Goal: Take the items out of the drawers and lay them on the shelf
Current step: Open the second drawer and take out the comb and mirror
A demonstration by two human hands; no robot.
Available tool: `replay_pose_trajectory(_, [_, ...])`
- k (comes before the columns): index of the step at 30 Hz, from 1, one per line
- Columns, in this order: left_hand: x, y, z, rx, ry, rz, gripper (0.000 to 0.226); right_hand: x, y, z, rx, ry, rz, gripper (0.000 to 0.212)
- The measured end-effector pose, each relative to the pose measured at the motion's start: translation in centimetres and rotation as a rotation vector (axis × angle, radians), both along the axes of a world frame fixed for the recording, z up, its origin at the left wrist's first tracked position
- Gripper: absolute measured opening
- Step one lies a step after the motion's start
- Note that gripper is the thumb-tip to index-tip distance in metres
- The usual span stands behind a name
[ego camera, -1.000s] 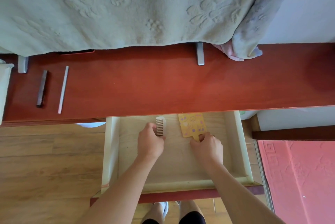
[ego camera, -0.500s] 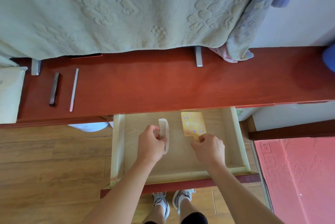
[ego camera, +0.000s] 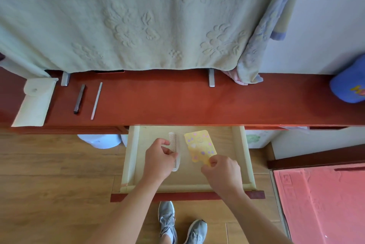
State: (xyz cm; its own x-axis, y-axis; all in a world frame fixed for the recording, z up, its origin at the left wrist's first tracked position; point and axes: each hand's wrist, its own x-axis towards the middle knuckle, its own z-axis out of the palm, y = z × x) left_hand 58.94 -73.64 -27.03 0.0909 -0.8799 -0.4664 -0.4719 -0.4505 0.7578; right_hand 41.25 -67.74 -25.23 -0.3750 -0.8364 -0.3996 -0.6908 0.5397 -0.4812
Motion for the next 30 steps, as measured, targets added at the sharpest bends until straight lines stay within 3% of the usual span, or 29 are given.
replay_pose_trajectory(12, [-1.6,-7.8,2.8,-0.171,-0.004,0.01,0.034,-1.6,-9.5,2.9,-0.181,0.017,0.031,0.035])
replay_pose_trajectory(23, [-2.2,-16.8,-0.6,-0.107,-0.048,-0.072,0.037,-1.0,-18.3,-1.1,-0.135,0.107,0.006,0.036])
replay_pose_trajectory(30, [-3.4,-18.2,-0.8,-0.141,-0.175,-0.167,0.042,-1.1,-19.9,-2.2,-0.11,0.202,0.012,0.025])
